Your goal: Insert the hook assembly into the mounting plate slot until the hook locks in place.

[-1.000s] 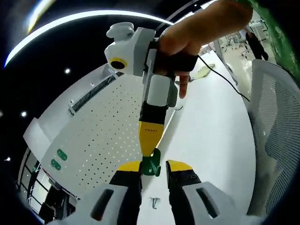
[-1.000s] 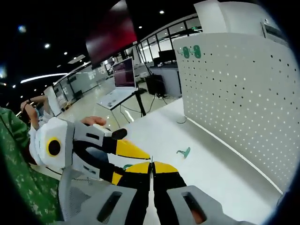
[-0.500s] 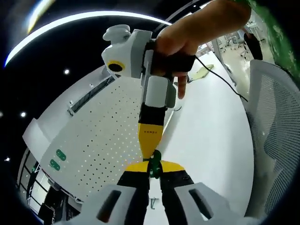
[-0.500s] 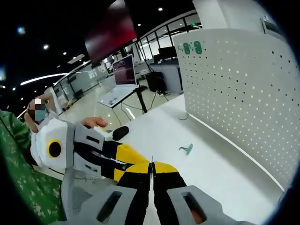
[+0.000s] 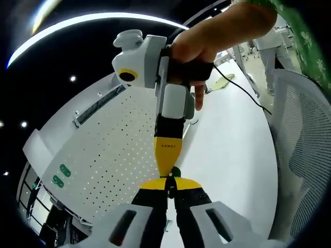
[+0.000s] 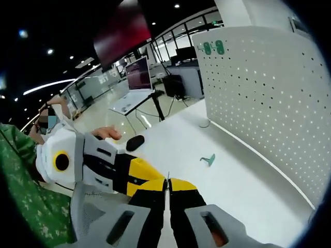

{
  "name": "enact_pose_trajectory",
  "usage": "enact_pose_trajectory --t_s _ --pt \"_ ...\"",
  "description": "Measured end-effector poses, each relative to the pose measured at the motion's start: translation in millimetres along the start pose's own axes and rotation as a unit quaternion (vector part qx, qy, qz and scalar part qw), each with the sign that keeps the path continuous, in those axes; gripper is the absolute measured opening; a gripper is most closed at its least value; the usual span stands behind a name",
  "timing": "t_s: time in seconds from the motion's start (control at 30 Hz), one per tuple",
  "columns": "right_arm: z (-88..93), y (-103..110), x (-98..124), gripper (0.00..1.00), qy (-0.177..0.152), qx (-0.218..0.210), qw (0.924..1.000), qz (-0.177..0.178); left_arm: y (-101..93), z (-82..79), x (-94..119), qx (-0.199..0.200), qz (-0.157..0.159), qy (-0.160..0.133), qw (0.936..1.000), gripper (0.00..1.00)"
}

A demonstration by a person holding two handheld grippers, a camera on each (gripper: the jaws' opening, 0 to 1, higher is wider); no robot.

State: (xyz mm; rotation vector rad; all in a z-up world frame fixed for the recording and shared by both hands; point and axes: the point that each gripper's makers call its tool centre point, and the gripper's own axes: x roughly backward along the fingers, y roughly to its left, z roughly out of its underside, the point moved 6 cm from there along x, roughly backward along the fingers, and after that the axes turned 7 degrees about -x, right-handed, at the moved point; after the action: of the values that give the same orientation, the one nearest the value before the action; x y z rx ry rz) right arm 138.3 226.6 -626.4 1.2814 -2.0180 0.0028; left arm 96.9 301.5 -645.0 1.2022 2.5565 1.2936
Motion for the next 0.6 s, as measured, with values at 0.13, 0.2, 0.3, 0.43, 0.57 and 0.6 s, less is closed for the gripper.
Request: enact_pose_trajectory --t_s 0.13,0.2,0.3,0.43,0.57,0.6 --pt "-1.7 -1 1 0.01 -0.003 -0.008 1.0000 -0.001 1.3 0.1 0 0.010 -0.005 -0.003 0.9999 0.04" --pt "-2.7 0 1 0.01 -0.004 -0.007 1.0000 0.000 2.3 0.2 1 0.019 -0.007 -0.005 0.9998 0.04" --pt "-4.7 0 0 0.01 -0.011 -0.003 0.9999 -0.001 3.5 0.7 1 0.029 -0.010 -0.007 0.9995 0.04" --pt "-6.5 1 1 0.01 -0.017 0.000 0.9998 -0.001 4.9 1.1 1 0.043 -0.013 -0.011 0.9989 0.03" --pt "-9.3 1 2 0.01 -0.028 0.007 0.9996 0.001 4.9 2.4 1 0.056 -0.014 -0.011 0.9983 0.03" --pt "-10.6 1 3 0.01 -0.032 0.005 0.9995 0.000 4.8 2.5 1 0.059 -0.014 -0.012 0.9981 0.03"
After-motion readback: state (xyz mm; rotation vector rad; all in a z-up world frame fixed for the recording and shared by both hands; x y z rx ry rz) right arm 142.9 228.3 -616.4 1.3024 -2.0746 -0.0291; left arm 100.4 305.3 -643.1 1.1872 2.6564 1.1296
